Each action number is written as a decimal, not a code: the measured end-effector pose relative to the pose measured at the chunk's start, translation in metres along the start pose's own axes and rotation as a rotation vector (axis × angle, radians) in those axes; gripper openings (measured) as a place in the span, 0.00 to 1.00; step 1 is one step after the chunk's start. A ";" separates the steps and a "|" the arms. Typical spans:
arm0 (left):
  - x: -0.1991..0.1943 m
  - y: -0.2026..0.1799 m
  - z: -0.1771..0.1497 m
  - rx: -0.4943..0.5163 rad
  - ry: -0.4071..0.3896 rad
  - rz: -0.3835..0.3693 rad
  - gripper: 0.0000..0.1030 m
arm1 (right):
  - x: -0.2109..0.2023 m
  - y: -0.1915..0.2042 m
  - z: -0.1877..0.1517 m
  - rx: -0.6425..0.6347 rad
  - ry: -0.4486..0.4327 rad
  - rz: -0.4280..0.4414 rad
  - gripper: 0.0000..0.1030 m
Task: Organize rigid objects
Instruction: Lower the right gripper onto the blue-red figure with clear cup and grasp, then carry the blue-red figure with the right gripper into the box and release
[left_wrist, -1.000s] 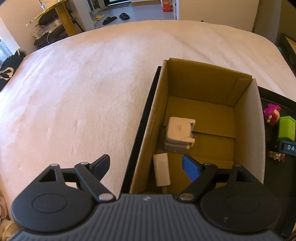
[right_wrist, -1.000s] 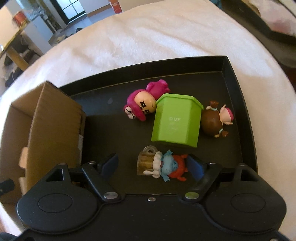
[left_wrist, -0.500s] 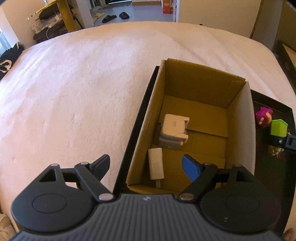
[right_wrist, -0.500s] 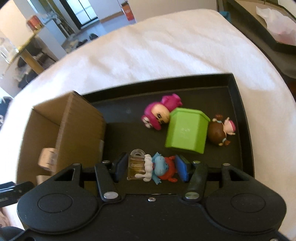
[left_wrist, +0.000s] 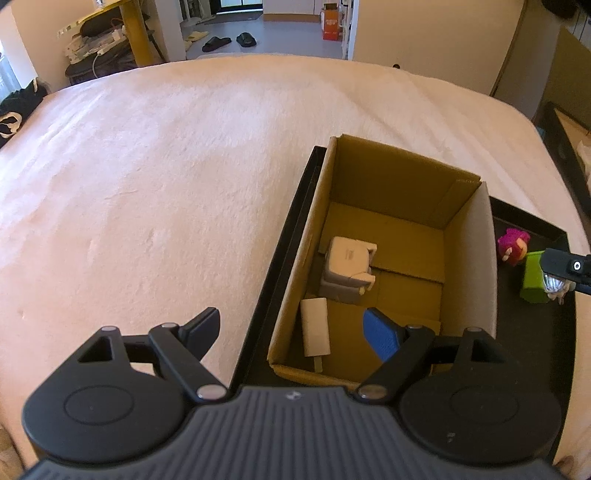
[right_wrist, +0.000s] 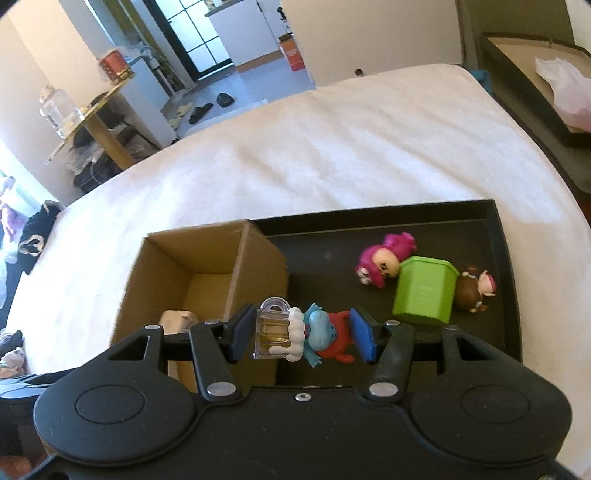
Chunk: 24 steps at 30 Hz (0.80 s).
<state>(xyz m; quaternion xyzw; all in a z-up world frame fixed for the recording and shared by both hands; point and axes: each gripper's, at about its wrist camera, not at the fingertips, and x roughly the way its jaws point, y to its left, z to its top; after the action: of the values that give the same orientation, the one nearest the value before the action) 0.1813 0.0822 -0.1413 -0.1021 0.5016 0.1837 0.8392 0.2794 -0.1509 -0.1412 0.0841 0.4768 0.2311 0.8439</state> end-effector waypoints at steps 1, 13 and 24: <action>-0.001 0.001 0.000 -0.001 -0.006 -0.008 0.81 | -0.003 0.005 0.001 -0.017 -0.002 0.014 0.53; 0.001 0.016 -0.002 -0.031 -0.028 -0.082 0.78 | -0.004 0.051 0.011 -0.083 0.004 0.035 0.53; 0.010 0.030 -0.005 -0.076 -0.029 -0.160 0.52 | 0.016 0.090 0.018 -0.077 0.027 0.054 0.53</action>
<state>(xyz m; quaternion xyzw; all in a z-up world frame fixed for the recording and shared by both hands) 0.1697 0.1096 -0.1522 -0.1709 0.4723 0.1367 0.8538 0.2740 -0.0632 -0.1109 0.0611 0.4765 0.2732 0.8334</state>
